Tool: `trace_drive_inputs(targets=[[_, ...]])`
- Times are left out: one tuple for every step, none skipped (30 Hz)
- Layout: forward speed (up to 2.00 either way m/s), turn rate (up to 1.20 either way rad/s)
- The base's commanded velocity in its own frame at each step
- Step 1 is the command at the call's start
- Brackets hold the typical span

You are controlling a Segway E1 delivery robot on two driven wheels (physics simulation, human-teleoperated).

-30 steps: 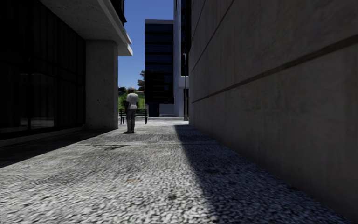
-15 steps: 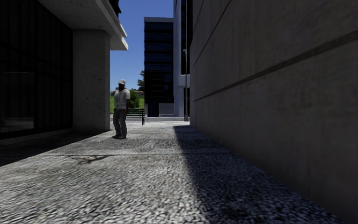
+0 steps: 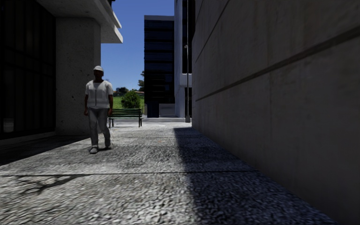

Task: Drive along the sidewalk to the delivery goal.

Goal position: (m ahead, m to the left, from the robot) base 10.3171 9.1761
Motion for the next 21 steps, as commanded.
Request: trace_drive_inputs(targets=[[2.00, 0.00], [2.00, 0.00], [2.00, 0.00], [2.00, 0.00], [2.00, 0.00], [2.00, 0.00], [2.00, 0.00], [2.00, 0.00], [2.00, 0.00], [2.00, 0.00], [2.00, 0.00], [2.00, 0.00], [2.00, 0.00], [2.00, 0.00], [2.00, 0.00], [2.00, 0.00], [2.00, 0.00], [2.00, 0.00], [2.00, 0.00], [2.00, 0.00], [2.00, 0.00]])
